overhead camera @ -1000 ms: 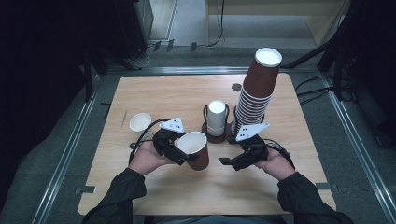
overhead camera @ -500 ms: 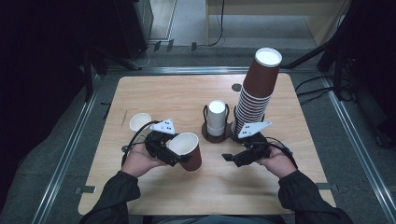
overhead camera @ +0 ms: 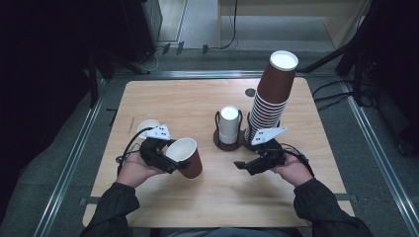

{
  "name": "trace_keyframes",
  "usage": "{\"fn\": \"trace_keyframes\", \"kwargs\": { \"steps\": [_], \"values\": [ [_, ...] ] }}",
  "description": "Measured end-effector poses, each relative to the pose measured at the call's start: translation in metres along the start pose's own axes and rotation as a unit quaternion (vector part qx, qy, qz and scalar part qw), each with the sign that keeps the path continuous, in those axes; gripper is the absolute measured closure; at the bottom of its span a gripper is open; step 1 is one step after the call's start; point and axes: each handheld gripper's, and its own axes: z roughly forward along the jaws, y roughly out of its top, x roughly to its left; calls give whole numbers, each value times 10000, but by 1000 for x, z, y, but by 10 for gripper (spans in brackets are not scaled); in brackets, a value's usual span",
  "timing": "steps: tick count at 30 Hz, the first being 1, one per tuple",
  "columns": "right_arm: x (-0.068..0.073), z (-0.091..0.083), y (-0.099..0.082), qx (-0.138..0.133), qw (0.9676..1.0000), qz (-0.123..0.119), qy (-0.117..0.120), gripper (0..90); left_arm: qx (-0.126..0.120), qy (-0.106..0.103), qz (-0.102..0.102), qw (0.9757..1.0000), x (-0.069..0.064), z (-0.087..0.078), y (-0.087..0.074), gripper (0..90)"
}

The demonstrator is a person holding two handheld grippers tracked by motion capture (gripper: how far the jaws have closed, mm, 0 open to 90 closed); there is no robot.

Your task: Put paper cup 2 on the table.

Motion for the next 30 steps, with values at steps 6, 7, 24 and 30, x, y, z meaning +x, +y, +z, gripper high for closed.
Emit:
{"fn": "trace_keyframes", "kwargs": {
  "steps": [6, 7, 24, 30],
  "values": [
    [-2, 2, 1, -12, 10000, -8, 42, 205, 51, 240, -139, 9996, 10, -13, -13, 104],
    [-1, 2, 1, 8, 10000, -19, 40, 206, 73, 261, -151, 9995, 12, -14, -14, 104],
    [2, 6, 3, -57, 9999, -33, 111, 210, 389, 809, -243, 9957, 26, -33, -36, 92],
    [2, 6, 3, -52, 9999, -48, 92, 213, 499, 897, -209, 9945, 28, -36, -42, 88]
  ]
}}
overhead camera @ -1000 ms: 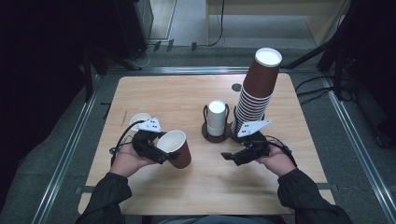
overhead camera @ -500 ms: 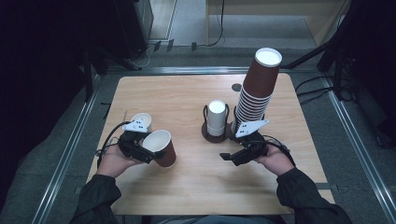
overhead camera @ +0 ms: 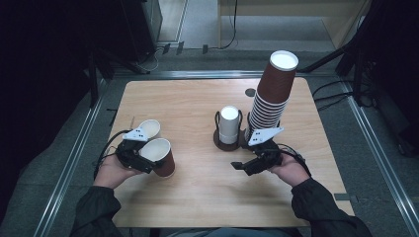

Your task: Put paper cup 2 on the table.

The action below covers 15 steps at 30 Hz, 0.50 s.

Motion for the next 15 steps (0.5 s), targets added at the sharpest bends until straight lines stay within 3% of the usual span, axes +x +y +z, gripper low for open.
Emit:
{"fn": "trace_keyframes", "kwargs": {
  "steps": [9, 15],
  "values": [
    [0, 0, 0, -16, 10000, 34, 42, 213, 6, 17, 198, 9998, -3, 2, 1, 79],
    [0, 0, 0, -19, 10000, 38, 52, 213, 17, -34, 144, 9999, -4, 3, 1, 70]
  ]
}}
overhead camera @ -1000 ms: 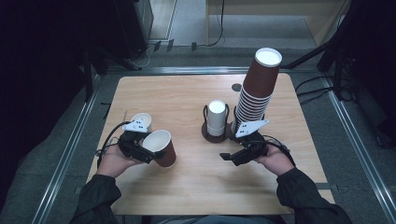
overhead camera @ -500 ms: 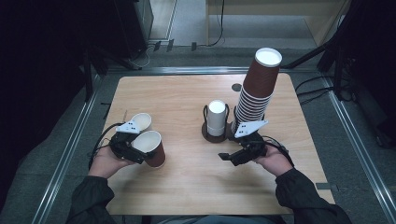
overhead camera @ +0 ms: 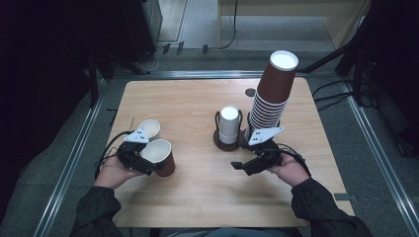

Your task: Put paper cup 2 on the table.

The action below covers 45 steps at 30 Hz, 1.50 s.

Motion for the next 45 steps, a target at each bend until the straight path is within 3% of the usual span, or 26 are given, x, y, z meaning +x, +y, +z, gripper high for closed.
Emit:
{"fn": "trace_keyframes", "kwargs": {
  "steps": [6, 16, 32, 45],
  "values": [
    [1, 0, 0, -1, 10000, -23, 0, 215, 47, -33, -84, 9999, 0, 2, 2, 57],
    [-1, -2, 0, -26, 10000, -17, -19, 215, 33, -119, -49, 9999, -2, -1, 4, 31],
    [0, -2, 0, -2, 10000, -29, -18, 224, -93, -315, -10, 9995, -3, -14, 3, 30],
    [0, -3, 0, 4, 10000, -39, -34, 224, -200, -360, -162, 9990, -1, -27, 8, 31]
  ]
}}
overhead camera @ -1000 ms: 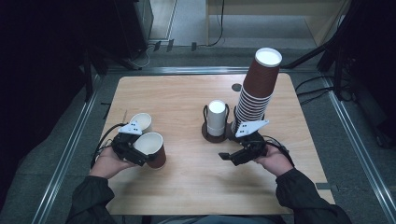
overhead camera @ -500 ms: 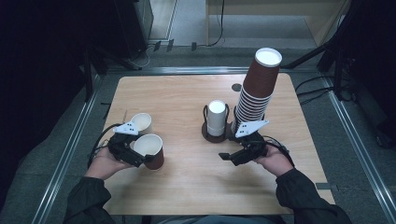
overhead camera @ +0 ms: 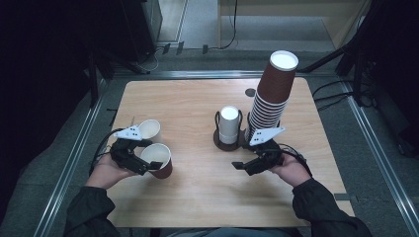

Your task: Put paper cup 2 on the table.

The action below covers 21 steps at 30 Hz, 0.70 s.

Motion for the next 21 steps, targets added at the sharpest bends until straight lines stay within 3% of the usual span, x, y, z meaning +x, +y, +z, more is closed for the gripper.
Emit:
{"fn": "trace_keyframes", "kwargs": {
  "steps": [3, 10, 18, 21],
  "values": [
    [0, -1, -1, 6, 10000, -16, -9, 225, -22, -34, -57, 10000, -1, -5, 5, 31],
    [2, -2, -2, 24, 10000, -37, -12, 224, -81, 103, -149, 9998, -6, -9, 19, 32],
    [3, -3, -3, 34, 10000, -60, -22, 225, -76, 48, -249, 9997, -13, 2, 32, 38],
    [5, -4, -4, 62, 10000, -66, -37, 224, -56, 14, -200, 9998, -15, 8, 35, 37]
  ]
}}
